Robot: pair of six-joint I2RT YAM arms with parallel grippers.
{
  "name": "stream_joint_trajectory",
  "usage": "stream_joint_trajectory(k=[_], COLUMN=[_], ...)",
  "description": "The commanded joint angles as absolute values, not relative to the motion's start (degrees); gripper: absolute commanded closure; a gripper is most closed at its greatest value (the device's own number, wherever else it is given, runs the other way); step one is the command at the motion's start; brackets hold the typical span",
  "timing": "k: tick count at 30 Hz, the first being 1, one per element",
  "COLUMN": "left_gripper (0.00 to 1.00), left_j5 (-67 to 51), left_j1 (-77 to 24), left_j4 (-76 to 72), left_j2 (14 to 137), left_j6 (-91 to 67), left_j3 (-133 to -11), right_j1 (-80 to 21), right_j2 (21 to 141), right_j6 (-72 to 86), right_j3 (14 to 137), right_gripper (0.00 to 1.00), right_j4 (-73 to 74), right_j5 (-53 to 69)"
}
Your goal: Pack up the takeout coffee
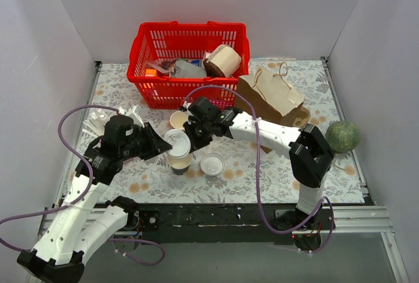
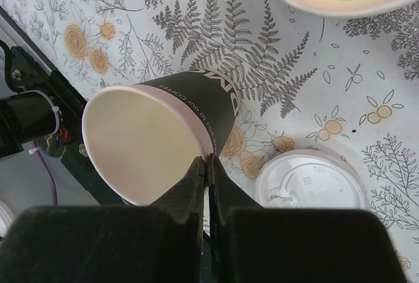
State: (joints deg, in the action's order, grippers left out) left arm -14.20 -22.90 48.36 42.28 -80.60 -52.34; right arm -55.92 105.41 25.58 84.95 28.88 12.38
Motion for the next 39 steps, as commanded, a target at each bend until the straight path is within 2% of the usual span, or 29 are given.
stream_joint_trajectory(k=[1, 9, 17, 26, 39], left_gripper=[1.0, 1.0, 1.0, 1.0, 0.98], left_j5=[-14.68, -14.24, -13.01, -12.39, -9.67], left_j1=[-22.76, -22.85, -22.76, -22.76, -22.85], left_j4=[50.36, 50.36, 50.62, 48.61, 47.73], left_j2=[42.36, 42.71, 43.42, 46.49, 51.06], left_j6=[-79.89, -79.89, -80.42, -81.47, -81.04], left_j3=[-51.51, -49.92, -48.87, -46.76, -46.67], right_j1=[-55.99, -55.99, -55.81, -53.09, -52.82], right_j2=[104.68, 102.05, 95.72, 88.34, 89.56], right_j6=[26.1, 26.54, 28.3, 30.5, 28.04], right_j3=[84.02, 83.67, 81.13, 76.12, 74.71], right_gripper=[0.92, 0.72, 0.46, 0.39, 0.37], right_j4=[26.63, 26.54, 25.49, 23.65, 17.32], right_j5=[8.97, 7.74, 2.91, -3.08, 9.38])
